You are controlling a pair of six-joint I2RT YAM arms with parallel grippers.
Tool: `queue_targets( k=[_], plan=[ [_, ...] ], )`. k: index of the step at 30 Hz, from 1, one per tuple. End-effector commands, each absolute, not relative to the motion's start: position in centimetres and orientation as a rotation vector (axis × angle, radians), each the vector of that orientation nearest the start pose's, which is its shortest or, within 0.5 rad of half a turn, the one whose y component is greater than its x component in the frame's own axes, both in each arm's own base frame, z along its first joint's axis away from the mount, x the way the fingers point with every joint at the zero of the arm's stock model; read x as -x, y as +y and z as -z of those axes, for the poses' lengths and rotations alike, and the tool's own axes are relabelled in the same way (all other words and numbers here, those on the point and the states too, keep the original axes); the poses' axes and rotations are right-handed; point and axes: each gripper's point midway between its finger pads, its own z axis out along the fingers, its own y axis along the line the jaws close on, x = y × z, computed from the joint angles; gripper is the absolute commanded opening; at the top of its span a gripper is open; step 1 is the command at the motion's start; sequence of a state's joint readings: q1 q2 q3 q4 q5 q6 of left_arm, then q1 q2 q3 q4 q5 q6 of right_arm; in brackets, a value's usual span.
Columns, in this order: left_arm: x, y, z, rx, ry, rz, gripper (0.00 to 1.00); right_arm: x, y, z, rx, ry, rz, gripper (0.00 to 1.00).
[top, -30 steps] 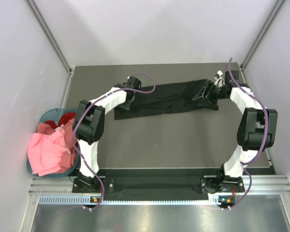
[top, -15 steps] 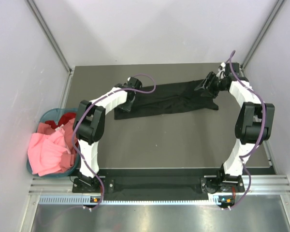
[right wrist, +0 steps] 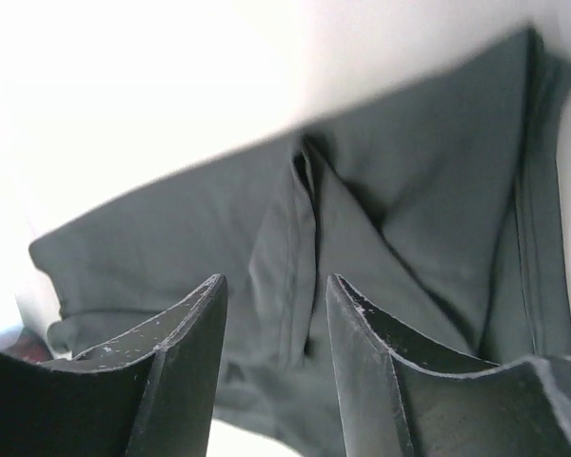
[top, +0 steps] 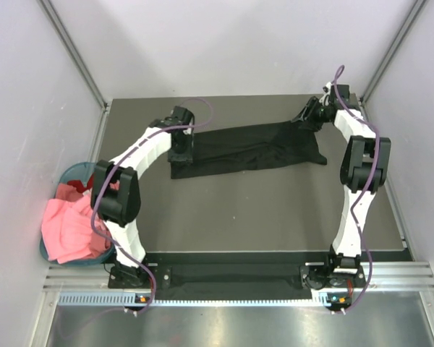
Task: Fold and stack the t-shirts
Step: Fold the tshirt
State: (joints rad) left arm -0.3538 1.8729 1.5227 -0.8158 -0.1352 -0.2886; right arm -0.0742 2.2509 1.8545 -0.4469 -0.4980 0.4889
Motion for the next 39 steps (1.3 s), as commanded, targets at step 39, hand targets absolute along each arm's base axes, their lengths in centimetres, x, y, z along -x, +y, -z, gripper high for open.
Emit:
queue_targets(
  k=[39],
  plan=[
    [-35.5,-9.9,-11.1,0.560,2.737,0.497,0.47,-63.5,9.3,-7.3,-0.323,2.286,-0.655,0.21]
  ],
)
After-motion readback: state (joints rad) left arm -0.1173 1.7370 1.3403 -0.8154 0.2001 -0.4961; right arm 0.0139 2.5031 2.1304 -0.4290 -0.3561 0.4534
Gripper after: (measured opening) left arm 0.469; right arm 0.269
